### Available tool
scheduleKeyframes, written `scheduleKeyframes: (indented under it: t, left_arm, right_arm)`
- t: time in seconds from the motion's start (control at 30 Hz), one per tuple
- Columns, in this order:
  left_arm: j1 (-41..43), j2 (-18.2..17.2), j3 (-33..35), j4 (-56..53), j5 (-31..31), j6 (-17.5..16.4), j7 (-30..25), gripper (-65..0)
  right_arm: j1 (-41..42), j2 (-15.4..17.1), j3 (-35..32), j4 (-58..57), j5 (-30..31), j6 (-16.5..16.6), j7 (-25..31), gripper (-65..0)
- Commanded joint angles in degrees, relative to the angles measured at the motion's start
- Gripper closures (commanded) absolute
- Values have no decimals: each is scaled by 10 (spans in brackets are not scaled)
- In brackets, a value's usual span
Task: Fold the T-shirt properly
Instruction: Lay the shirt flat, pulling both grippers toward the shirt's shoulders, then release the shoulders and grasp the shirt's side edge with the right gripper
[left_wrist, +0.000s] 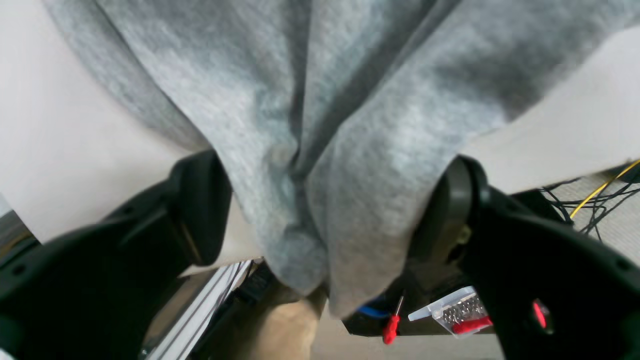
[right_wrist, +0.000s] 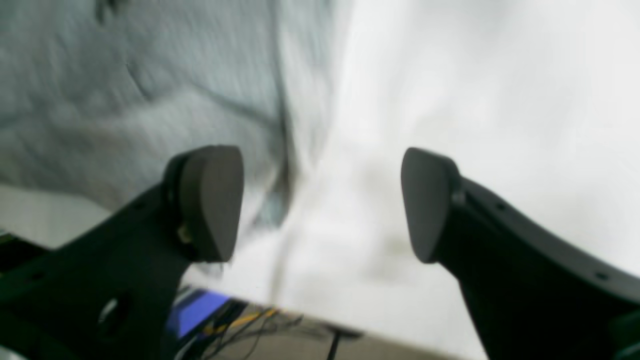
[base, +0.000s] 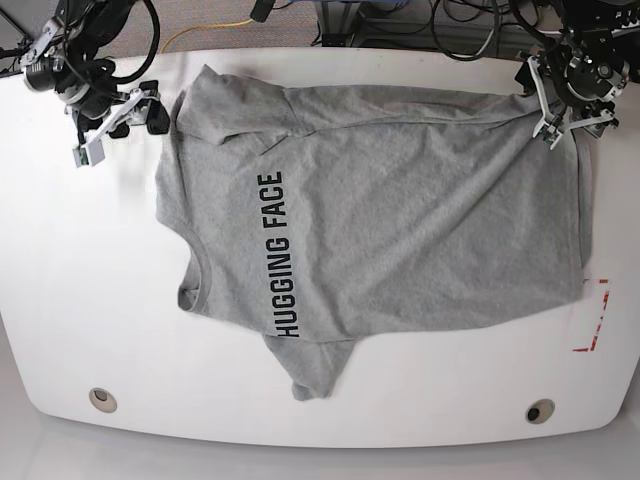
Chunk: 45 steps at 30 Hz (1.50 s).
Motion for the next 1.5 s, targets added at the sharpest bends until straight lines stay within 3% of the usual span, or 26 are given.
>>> scheduleKeyframes:
  t: [0.0, 0.37, 0.67, 0.87, 1.17, 1.33, 1.47]
  left_arm:
    - [-5, -7, -9, 15, 0, 3, -5, -499]
    - [-104, 28, -118, 22, 0, 3, -3, -499]
    - [-126, 28, -180, 22, 0, 3, -3, -499]
    - [-124, 29, -223, 22, 0, 3, -3, -499]
    - [-118, 80, -257, 22, 0, 3, -3, -499]
    - [-117, 96, -257, 22, 2, 3, -3, -499]
    - [-103, 102, -257, 22, 2, 3, -3, -499]
  right_arm:
    - [19, 21, 2, 7, -9, 0, 9, -474]
    - [247, 71, -75, -162, -131, 0, 31, -474]
    - [427, 102, -154, -426, -204, 0, 136, -474]
    - [529, 103, -199, -620, -245, 0, 256, -474]
    - [593, 96, -202, -798, -305, 0, 399, -474]
    - [589, 76, -199, -811, -356, 0, 447, -474]
    - [570, 75, -199, -812, -357, 0, 473, -457]
